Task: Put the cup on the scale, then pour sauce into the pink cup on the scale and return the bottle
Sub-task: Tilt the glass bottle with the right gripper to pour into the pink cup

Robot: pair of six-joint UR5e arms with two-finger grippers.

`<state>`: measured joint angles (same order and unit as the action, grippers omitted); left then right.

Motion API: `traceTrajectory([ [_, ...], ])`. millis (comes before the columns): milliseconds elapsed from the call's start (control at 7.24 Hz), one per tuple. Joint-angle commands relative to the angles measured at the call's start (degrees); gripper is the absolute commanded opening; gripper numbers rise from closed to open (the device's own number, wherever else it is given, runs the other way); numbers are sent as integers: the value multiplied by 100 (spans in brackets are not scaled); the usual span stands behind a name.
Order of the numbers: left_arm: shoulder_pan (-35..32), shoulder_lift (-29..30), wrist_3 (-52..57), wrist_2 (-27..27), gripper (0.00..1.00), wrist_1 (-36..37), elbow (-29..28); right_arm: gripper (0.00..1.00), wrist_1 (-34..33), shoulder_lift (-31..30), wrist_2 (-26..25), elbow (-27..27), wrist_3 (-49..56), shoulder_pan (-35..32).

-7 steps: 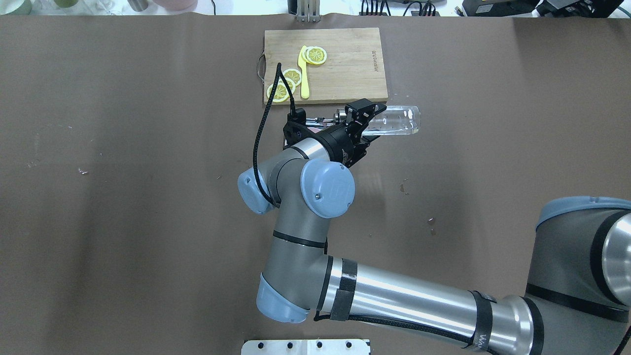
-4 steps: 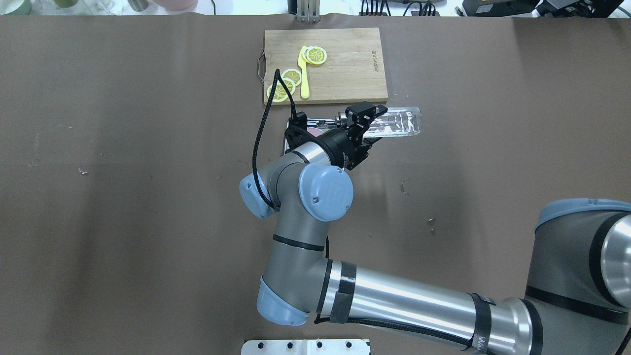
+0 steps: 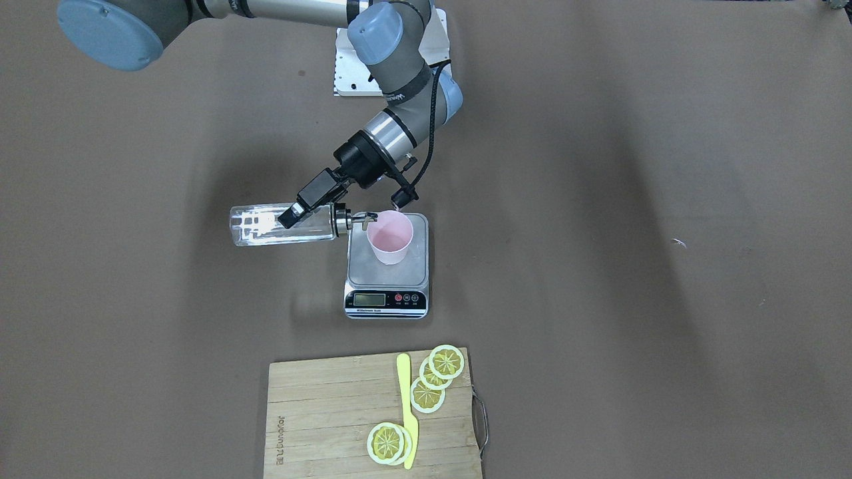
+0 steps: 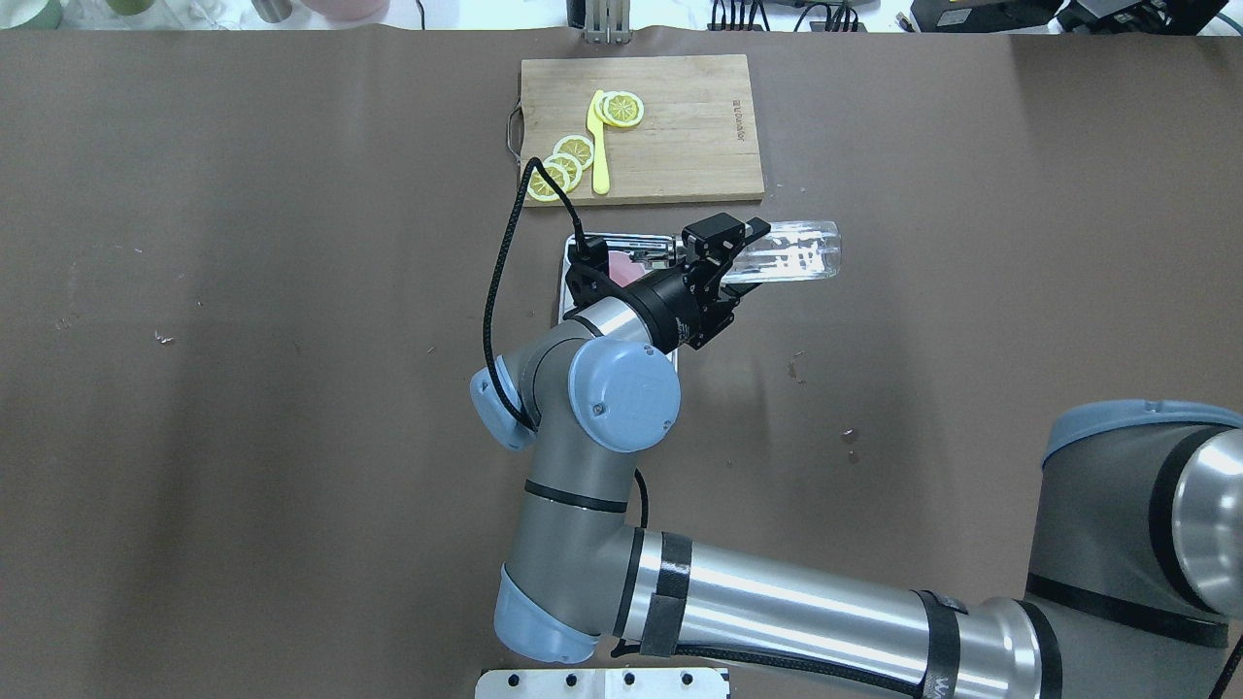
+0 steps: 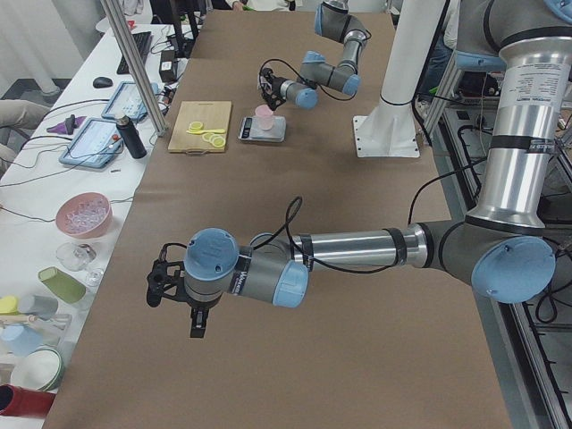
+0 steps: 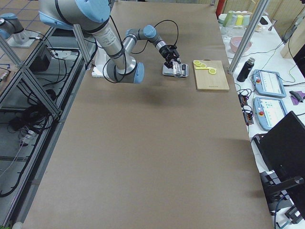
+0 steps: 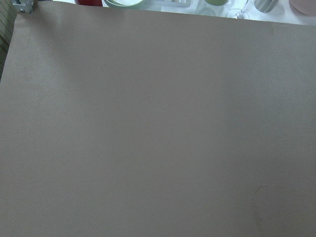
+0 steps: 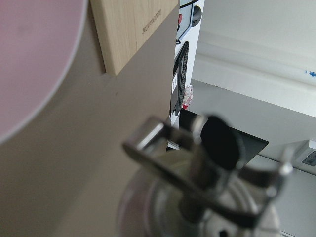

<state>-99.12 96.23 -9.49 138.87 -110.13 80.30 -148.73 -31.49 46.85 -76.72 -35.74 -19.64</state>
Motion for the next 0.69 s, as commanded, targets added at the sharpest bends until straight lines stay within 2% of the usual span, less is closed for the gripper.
traceTrajectory([
  [0, -2, 1, -1, 0, 98, 0, -6, 0, -313, 117, -1, -1, -99, 30],
  [276, -2, 1, -1, 0, 98, 0, -6, 0, -664, 135, -1, -1, -292, 65],
  [552, -2, 1, -1, 0, 98, 0, -15, 0, -745, 135, -1, -1, -372, 83],
])
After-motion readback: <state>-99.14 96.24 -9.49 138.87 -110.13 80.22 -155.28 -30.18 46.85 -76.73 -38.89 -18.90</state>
